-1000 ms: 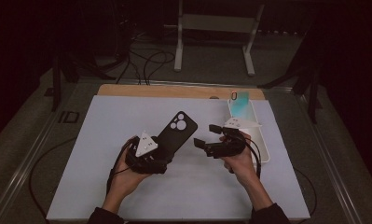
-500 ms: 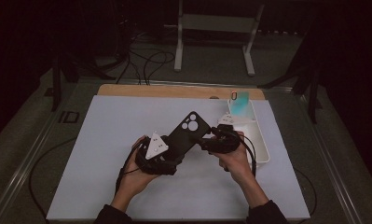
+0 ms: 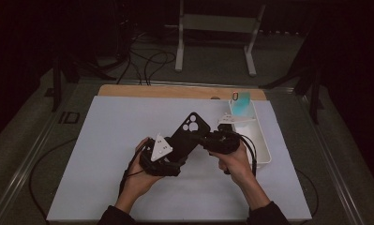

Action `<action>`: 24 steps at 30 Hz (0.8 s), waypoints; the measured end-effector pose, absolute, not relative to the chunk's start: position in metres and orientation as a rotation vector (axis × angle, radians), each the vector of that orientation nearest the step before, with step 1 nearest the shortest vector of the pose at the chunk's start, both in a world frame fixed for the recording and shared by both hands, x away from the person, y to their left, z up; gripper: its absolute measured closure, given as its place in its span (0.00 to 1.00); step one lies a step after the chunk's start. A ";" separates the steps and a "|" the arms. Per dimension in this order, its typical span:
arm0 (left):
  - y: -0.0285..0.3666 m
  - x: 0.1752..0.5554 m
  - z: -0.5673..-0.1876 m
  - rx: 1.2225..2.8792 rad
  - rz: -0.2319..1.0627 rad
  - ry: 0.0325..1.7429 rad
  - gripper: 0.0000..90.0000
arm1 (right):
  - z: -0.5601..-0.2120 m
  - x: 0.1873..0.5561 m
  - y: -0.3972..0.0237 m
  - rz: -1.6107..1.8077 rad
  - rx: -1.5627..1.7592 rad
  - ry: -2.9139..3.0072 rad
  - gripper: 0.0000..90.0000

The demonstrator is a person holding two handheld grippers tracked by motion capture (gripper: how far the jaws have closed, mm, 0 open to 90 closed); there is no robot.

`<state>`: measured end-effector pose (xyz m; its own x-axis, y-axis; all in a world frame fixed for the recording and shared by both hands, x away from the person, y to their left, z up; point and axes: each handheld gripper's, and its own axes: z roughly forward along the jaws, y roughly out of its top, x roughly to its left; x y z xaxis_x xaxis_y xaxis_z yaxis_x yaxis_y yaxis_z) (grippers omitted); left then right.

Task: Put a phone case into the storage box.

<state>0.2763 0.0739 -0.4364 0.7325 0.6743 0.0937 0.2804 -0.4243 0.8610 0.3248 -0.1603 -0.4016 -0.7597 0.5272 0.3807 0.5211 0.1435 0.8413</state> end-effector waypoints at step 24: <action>0.074 0.280 -0.440 2.015 0.434 0.723 0.15 | -0.395 0.317 -0.154 1.790 0.976 2.391 0.90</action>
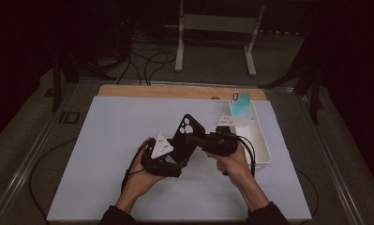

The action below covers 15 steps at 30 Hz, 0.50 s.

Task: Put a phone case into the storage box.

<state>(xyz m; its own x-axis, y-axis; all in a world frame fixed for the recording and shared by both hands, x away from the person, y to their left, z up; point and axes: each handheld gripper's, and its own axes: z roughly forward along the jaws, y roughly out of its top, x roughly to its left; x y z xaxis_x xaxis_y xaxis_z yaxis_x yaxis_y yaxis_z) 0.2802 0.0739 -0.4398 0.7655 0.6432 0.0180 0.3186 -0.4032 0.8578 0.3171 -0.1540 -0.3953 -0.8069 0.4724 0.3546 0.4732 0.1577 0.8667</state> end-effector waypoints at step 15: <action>0.094 0.285 -0.441 1.964 0.231 0.718 0.04 | -0.393 0.315 -0.160 -1.811 -0.952 -2.423 0.90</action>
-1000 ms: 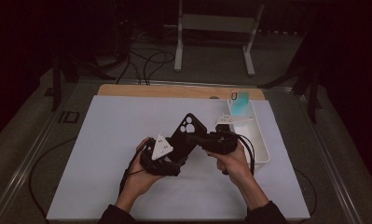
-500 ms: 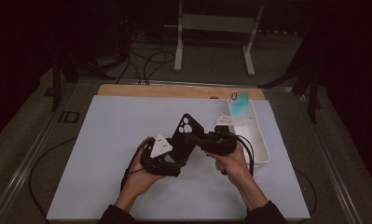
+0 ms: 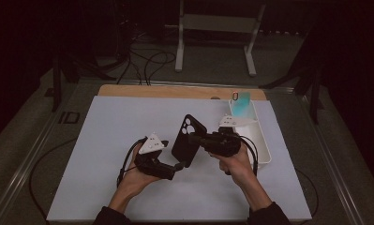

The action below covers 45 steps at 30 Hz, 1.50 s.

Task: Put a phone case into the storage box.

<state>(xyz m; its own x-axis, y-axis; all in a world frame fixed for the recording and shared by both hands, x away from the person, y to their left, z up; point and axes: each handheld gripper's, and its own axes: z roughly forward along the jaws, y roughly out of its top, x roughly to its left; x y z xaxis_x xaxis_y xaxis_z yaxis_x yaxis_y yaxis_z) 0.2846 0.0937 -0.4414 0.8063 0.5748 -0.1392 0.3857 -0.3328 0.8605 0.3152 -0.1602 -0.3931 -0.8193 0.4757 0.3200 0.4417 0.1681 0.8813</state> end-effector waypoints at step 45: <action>0.088 0.283 -0.452 2.006 0.042 0.558 0.94 | -0.391 0.309 -0.156 1.721 0.717 2.411 0.47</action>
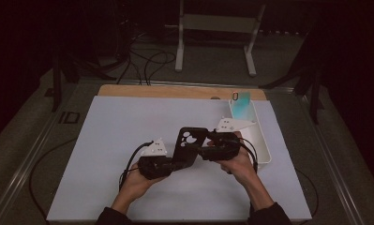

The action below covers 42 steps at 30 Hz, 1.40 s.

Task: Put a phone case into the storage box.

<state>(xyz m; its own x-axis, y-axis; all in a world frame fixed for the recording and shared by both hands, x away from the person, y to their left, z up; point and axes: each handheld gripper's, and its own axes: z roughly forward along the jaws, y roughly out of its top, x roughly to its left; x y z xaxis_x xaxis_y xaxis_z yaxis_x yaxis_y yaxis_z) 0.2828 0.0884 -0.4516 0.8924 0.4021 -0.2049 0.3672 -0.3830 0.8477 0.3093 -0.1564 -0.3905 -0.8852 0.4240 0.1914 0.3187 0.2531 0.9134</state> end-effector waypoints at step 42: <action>0.095 0.276 -0.456 2.017 0.287 0.731 0.95 | -0.383 0.314 -0.126 1.679 1.035 2.268 0.11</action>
<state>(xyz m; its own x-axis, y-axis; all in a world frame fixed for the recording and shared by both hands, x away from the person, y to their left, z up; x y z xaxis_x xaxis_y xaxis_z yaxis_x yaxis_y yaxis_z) 0.2761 0.0952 -0.4564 0.7948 0.6005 -0.0874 0.3807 -0.3813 0.8425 0.3141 -0.1263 -0.3833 -0.7547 0.5931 0.2806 0.4417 0.1430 0.8857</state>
